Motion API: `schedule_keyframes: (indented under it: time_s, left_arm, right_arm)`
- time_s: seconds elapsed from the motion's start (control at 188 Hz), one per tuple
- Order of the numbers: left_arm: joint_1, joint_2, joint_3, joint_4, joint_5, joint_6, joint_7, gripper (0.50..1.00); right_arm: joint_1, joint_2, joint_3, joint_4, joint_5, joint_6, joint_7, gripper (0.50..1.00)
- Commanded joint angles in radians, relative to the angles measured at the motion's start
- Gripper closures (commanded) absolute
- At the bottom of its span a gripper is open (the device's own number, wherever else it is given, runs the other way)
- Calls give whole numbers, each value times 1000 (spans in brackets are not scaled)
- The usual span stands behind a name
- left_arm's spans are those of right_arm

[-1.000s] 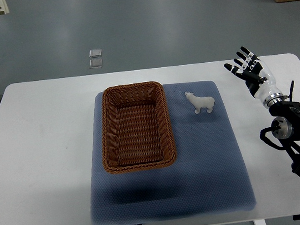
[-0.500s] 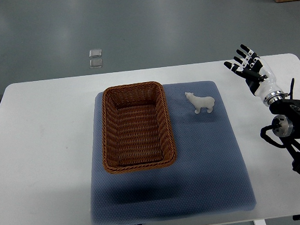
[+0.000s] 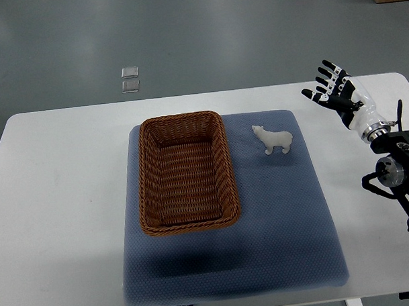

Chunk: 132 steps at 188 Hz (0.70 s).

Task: Place white bear in brown basket with right hand
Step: 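Reach the right hand down toward the white polar bear figurine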

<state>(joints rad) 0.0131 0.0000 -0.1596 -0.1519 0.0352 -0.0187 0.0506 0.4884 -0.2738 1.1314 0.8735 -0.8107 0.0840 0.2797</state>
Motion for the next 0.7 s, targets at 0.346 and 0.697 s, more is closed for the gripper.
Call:
schedule_keyframes:
  time_s: [0.346,0.697]
  left_arm:
    - [-1,0,0,0,0,0,0,500]
    - [-1,0,0,0,0,0,0,500]
  right_arm:
    - [122,-208,-340,76,-469,-30,55,566]
    - [254,-229,-650,82,-616,-119,39,581]
